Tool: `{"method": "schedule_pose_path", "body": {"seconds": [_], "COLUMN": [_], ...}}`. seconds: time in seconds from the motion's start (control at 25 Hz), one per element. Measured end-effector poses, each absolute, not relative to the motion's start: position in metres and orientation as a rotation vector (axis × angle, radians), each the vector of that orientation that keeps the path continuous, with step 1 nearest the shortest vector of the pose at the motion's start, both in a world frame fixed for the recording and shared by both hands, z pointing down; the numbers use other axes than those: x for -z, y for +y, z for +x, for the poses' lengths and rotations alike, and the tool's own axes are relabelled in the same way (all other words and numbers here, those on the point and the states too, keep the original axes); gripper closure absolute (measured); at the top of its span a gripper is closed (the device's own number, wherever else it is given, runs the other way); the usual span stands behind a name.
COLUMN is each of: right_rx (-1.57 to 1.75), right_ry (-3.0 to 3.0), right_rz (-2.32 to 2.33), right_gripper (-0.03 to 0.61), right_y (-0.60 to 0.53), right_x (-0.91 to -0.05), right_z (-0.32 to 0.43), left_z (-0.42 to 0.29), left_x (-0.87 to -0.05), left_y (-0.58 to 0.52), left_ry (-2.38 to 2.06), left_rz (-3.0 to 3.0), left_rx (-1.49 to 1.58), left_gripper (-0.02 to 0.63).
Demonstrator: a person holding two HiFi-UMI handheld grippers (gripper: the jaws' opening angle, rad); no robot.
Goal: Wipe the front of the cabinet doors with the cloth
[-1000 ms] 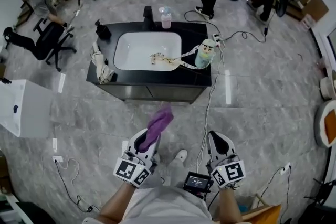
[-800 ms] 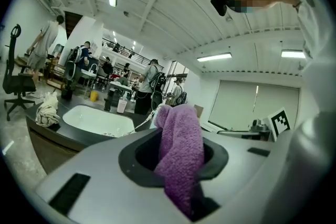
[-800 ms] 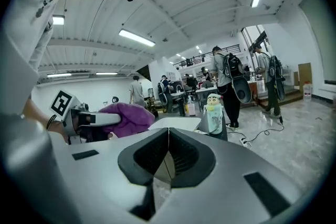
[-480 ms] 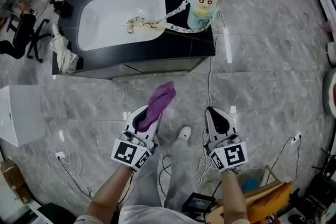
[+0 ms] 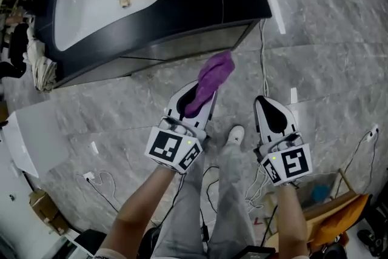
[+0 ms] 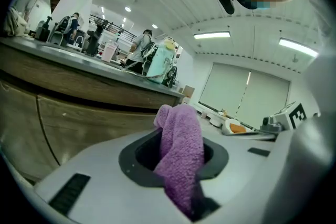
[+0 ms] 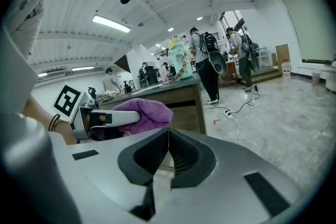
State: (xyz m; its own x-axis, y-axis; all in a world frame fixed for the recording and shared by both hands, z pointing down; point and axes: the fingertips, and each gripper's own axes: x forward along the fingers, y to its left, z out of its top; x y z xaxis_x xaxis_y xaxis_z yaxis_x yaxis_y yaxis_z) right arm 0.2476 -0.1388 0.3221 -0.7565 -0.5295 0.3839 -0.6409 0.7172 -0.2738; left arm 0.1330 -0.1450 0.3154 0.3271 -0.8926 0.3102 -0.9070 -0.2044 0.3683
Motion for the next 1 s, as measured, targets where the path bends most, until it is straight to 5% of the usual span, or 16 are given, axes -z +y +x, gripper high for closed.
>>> {"method": "schedule_pose_path", "body": {"seconds": [0.48,1.0], "right_rx": [-0.690,-0.689], "right_ry": [-2.631,-2.615], "right_rz": [0.864,0.835], "right_gripper": [0.552,0.552], "right_y": [-0.162,-0.151], "right_x": [-0.369,-0.378], "right_z": [0.261,0.214], "left_z": [0.162,0.059], "left_x": [-0.376,-0.397], "left_y": [-0.234,-0.221], "left_ry": [-1.559,-1.683], "left_rz": [2.055,1.912], "left_rx": [-0.029,-0.079], "left_gripper": [0.526,0.526]}}
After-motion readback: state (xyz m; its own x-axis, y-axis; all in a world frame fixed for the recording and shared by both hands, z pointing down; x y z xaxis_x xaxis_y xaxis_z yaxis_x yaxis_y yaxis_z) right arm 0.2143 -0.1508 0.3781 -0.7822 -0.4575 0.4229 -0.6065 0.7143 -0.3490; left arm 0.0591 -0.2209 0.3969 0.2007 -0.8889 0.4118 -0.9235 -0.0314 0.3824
